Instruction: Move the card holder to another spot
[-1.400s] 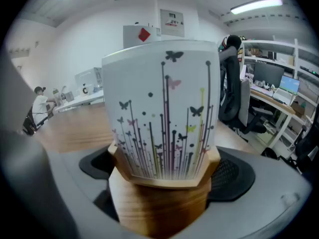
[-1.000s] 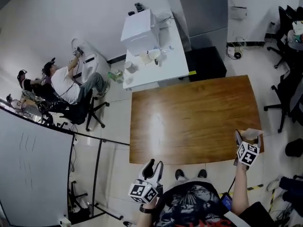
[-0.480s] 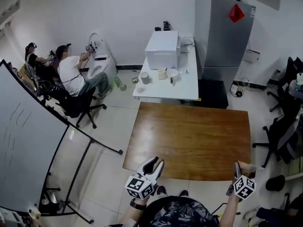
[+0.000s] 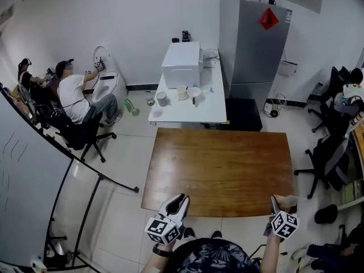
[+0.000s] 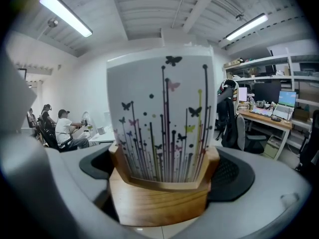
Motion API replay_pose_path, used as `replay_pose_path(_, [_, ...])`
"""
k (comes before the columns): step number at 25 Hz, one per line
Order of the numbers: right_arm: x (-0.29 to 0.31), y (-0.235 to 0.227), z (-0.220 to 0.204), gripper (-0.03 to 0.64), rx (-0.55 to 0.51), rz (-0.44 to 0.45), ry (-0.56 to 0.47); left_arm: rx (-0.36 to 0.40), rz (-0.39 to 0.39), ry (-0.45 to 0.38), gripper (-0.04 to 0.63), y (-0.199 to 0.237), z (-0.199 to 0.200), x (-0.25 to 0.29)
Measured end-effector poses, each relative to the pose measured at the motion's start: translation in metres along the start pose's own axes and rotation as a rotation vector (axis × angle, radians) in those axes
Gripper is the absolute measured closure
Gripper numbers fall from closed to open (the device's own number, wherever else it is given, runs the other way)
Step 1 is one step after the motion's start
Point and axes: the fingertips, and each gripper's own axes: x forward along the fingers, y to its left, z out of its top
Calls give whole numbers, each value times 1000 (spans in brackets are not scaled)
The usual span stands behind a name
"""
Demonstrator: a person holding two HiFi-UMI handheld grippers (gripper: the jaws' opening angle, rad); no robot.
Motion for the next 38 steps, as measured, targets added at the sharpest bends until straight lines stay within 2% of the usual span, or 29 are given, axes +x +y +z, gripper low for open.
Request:
replay_pose_path(5, [-2, 6, 0, 58, -23, 15, -1, -28, -6, -4, 525, 1, -2, -2])
replay_pose_path(8, [3, 20, 2, 58, -47, 54, 0, -52, -1, -14, 523, 5, -3, -10])
replay_pose_path(11, [16, 50, 0, 60, -68, 127, 12, -79, -11, -48, 517, 12, -2, -22])
replay_pose_path(14, [39, 101, -13, 60, -124, 227, 32, -115, 10, -51, 489, 29, -8, -40])
replay_pose_path(17, [67, 165, -36, 60, -177, 338, 56, -133, 86, -37, 454, 56, -15, -62])
replay_pose_path(20, [96, 240, -74, 60, -184, 484, 106, -125, 200, -28, 311, 88, -22, -93])
replay_pose_path(22, [117, 292, -104, 60, -173, 575, 140, -143, 275, -38, 287, 111, -26, -120])
replay_pose_path(25, [158, 356, -139, 60, -211, 645, 143, -187, 395, -65, 287, 139, -36, -168])
replay_pose_path(27, [188, 396, -157, 61, -228, 673, 129, -219, 483, -66, 288, 152, -50, -204])
replay_pose_path(29, [212, 439, -183, 61, -233, 692, 134, -236, 575, -24, 288, 163, -66, -245])
replay_pose_path(32, [249, 492, -219, 61, -313, 671, 162, -230, 671, 15, 288, 176, -83, -284])
replay_pose_path(35, [277, 532, -244, 61, -391, 633, 225, -241, 694, 1, 290, 182, -86, -286])
replay_pose_path(38, [279, 556, -264, 60, -417, 610, 278, -185, 655, 54, 290, 180, -79, -273])
